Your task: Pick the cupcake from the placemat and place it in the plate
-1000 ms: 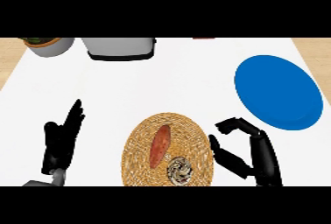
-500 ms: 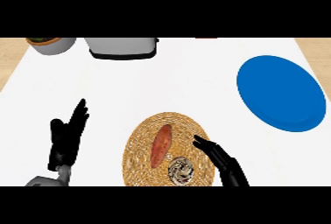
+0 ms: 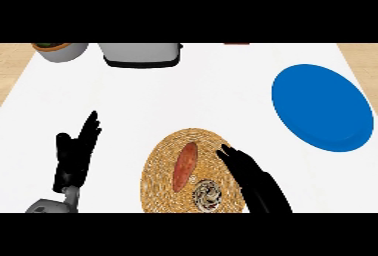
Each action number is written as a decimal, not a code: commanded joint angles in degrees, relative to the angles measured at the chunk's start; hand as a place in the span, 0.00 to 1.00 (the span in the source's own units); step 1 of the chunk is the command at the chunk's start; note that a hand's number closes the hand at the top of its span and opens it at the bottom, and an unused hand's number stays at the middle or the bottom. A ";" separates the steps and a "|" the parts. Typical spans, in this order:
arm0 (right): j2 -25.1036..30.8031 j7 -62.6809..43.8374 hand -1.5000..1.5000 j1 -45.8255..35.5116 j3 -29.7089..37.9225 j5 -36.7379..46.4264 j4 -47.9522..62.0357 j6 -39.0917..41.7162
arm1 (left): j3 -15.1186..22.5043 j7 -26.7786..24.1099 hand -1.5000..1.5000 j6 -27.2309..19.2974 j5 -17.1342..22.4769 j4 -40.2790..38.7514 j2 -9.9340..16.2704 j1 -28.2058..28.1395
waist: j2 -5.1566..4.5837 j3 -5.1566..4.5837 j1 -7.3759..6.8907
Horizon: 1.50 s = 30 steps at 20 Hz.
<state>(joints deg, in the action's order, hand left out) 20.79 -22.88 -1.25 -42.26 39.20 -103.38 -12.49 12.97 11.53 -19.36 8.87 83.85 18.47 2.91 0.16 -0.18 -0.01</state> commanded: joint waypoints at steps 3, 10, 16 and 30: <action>-1.30 -15.01 0.00 -5.46 -0.75 -3.78 -4.58 18.80 | -0.57 -2.49 0.50 1.07 -0.19 -2.82 -1.46 0.29 | -0.19 0.09 -0.11; -13.09 -23.33 0.00 -12.00 -0.21 -2.03 4.97 25.45 | -0.81 2.23 0.50 0.66 -2.61 3.13 -1.29 -1.40 | -0.13 0.19 -0.48; -14.56 -17.98 0.00 -9.42 3.53 0.42 7.07 27.78 | -4.26 0.38 0.50 3.59 -5.13 -2.89 -4.35 1.93 | -0.16 0.18 -0.03; -20.09 -13.82 0.00 -6.00 5.36 6.00 11.05 29.98 | -6.08 3.88 0.50 6.11 -9.62 4.45 -7.40 -1.87 | -0.12 0.19 -0.10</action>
<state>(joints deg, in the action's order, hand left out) 3.88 -34.94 -5.90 -38.11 44.30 -92.70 15.22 6.77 13.37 -13.79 0.88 85.23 11.62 1.75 0.02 0.00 -0.07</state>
